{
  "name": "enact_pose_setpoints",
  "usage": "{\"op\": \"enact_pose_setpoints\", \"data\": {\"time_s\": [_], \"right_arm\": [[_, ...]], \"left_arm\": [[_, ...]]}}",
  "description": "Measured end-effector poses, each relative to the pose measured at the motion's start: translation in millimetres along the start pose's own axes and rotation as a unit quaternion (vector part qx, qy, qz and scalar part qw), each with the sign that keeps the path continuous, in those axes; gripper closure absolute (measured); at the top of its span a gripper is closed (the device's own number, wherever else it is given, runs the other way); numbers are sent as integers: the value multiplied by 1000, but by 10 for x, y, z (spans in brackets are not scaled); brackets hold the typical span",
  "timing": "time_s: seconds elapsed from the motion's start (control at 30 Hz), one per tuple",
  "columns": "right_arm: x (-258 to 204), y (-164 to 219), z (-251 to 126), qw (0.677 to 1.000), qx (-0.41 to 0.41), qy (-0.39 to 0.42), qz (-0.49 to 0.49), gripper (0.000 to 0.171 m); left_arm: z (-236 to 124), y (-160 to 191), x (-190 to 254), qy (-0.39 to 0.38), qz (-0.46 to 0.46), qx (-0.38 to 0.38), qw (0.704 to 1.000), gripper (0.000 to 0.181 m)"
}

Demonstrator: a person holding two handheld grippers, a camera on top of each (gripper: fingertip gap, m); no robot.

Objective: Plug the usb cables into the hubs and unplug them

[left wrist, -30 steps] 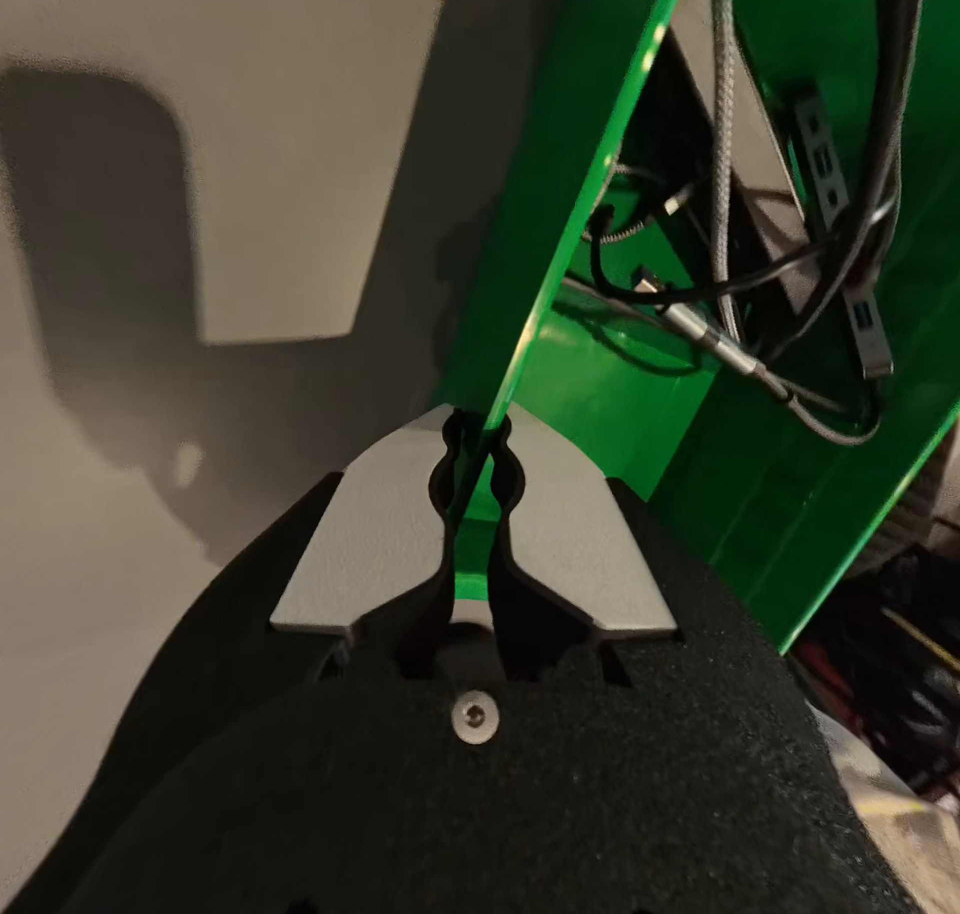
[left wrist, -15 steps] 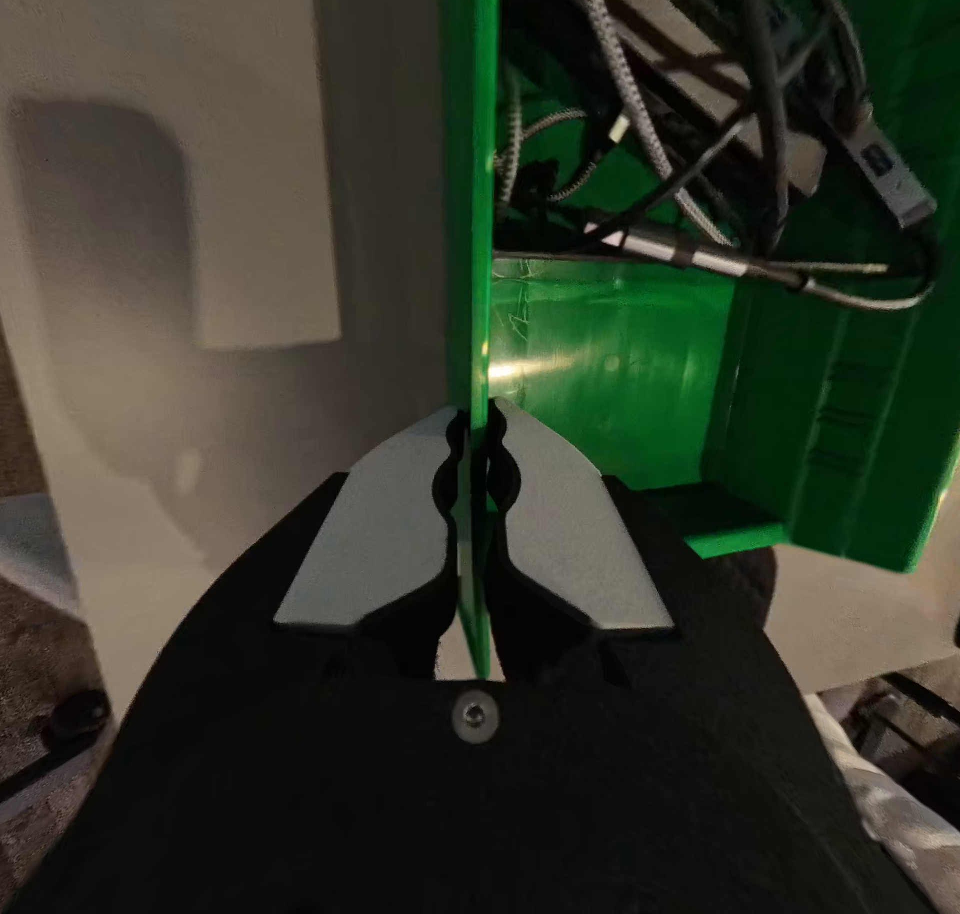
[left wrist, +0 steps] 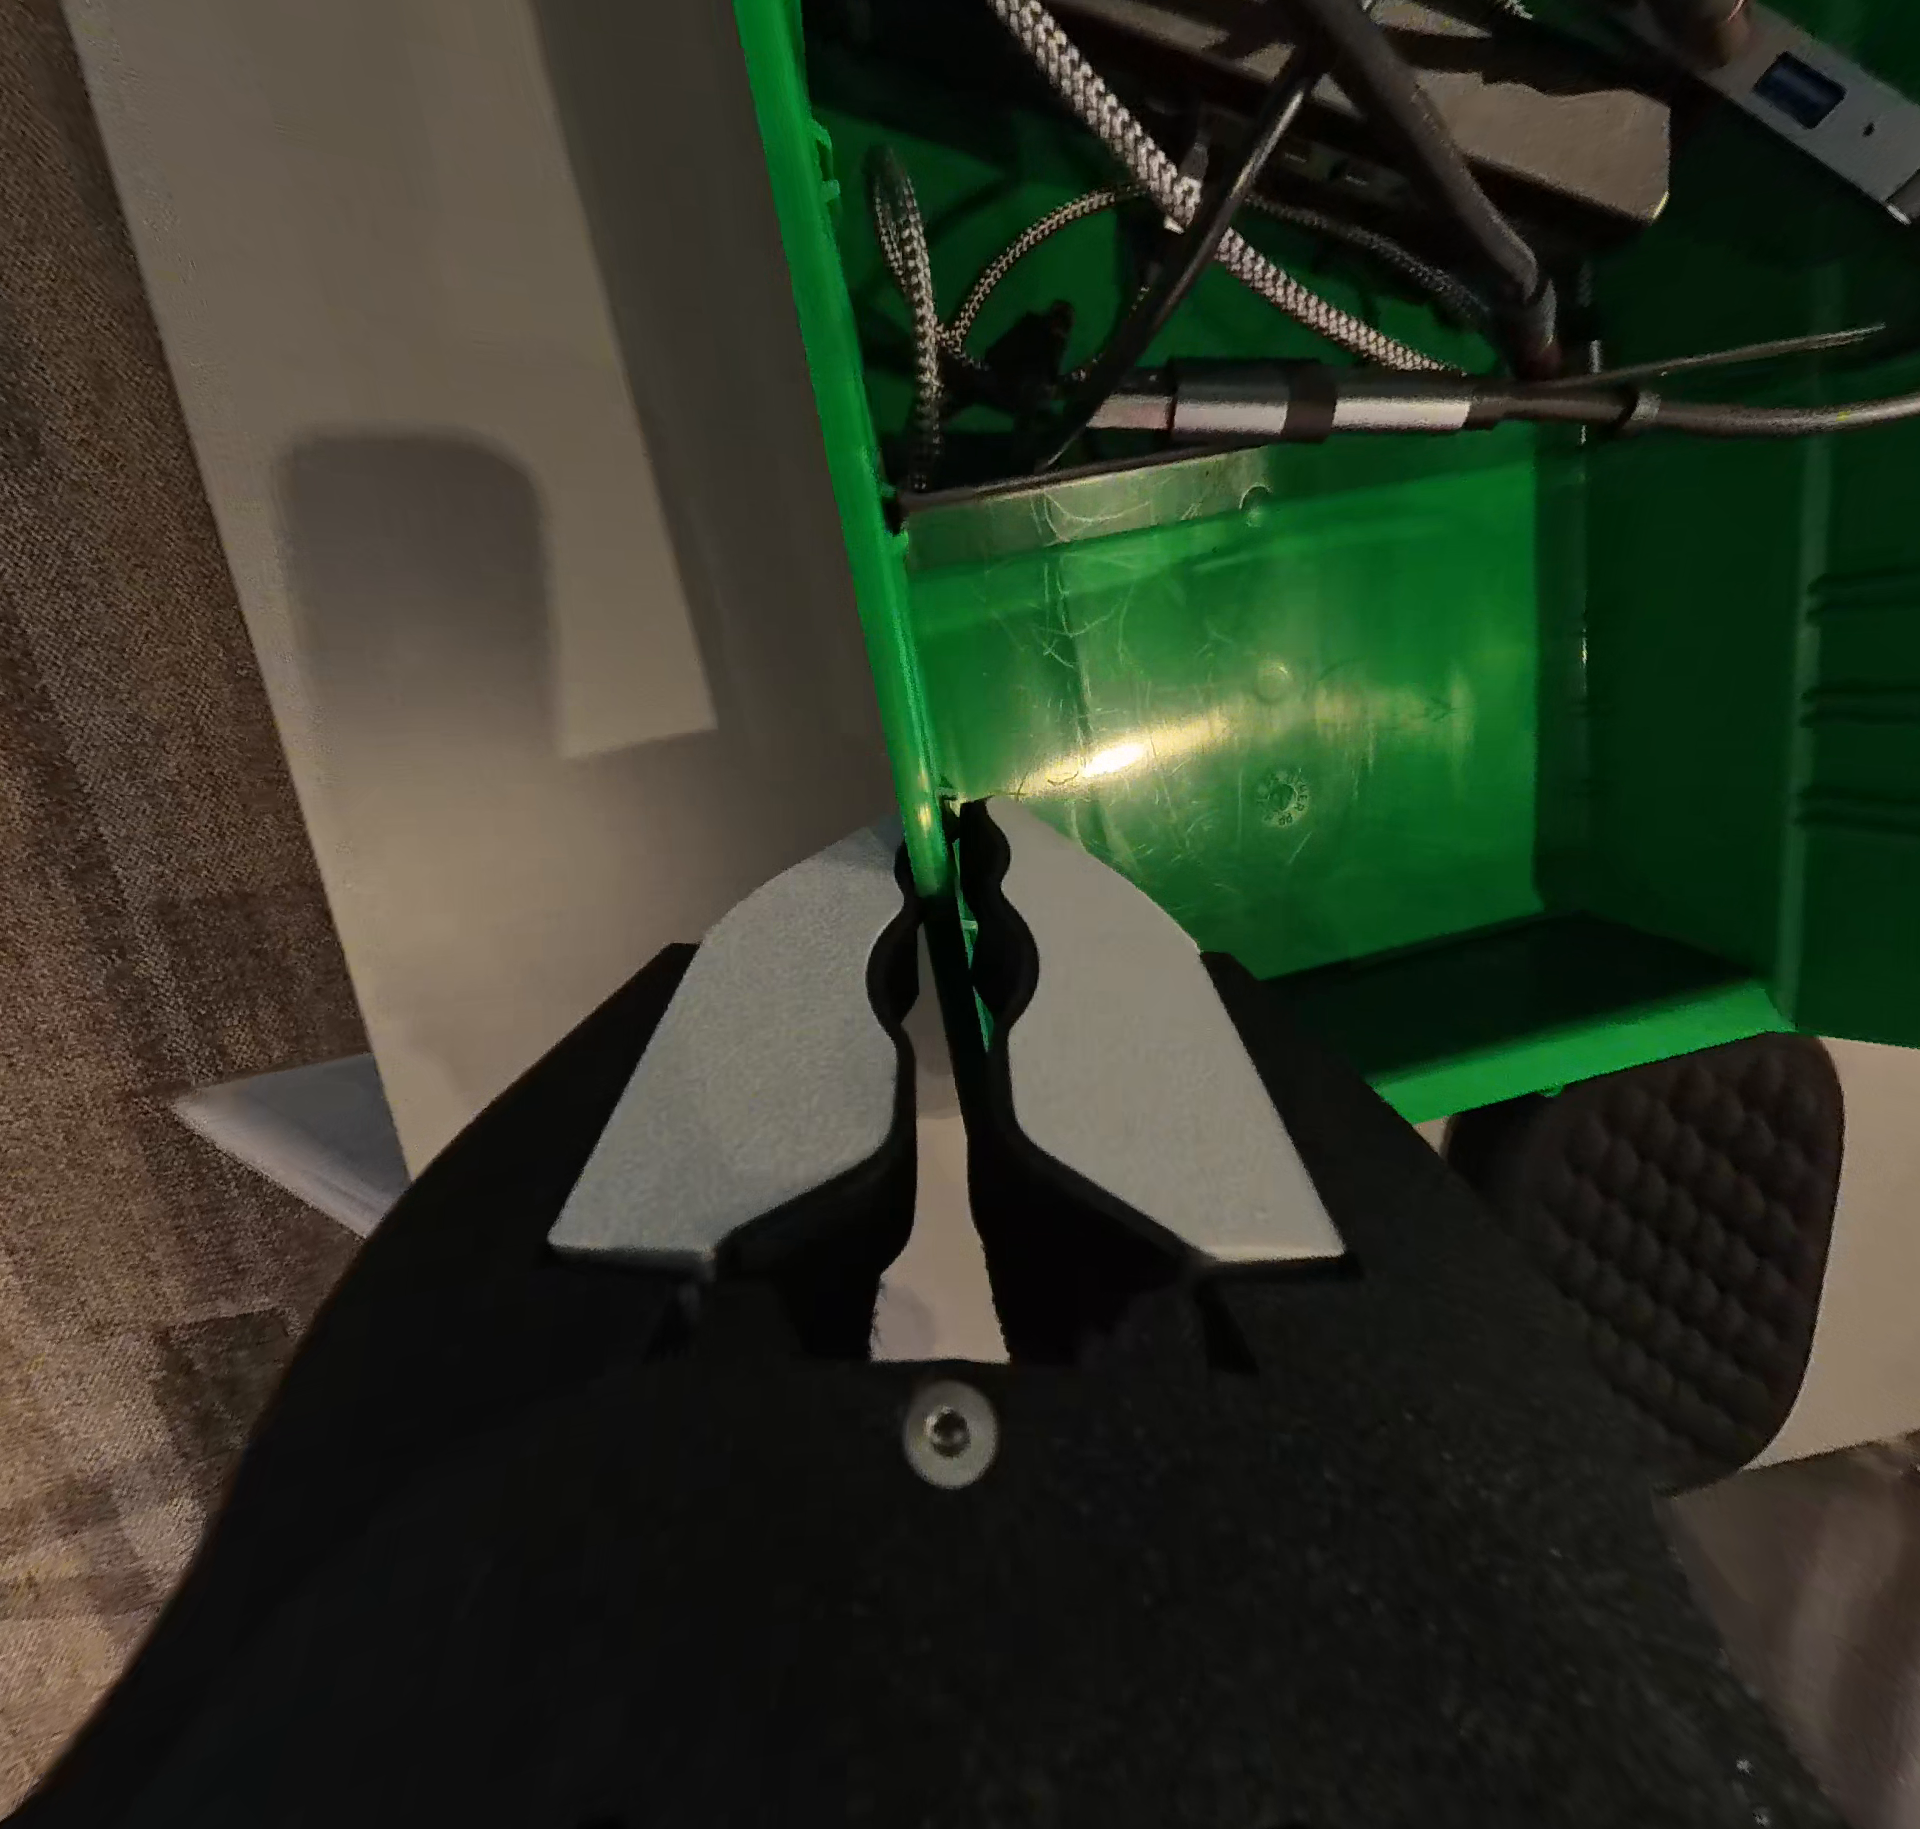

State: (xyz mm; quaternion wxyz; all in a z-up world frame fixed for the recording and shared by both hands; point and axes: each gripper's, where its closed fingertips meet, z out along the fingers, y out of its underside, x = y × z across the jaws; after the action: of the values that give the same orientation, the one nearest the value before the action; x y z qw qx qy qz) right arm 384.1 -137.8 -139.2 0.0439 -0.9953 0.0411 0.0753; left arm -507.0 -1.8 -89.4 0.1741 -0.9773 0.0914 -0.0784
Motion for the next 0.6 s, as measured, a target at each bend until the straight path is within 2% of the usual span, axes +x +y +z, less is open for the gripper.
{"op": "enact_pose_setpoints", "data": {"time_s": [0.27, 0.6], "right_arm": [[56, -38, -1, 1000, -2, 2, -11, 166], [-230, -187, 60, 998, -13, -2, -58, 166]], "left_arm": [[-9, 33, 42, 12, -2, 7, 1000, 177], [-43, 142, 92, -5, 13, 0, 1000, 176]]}}
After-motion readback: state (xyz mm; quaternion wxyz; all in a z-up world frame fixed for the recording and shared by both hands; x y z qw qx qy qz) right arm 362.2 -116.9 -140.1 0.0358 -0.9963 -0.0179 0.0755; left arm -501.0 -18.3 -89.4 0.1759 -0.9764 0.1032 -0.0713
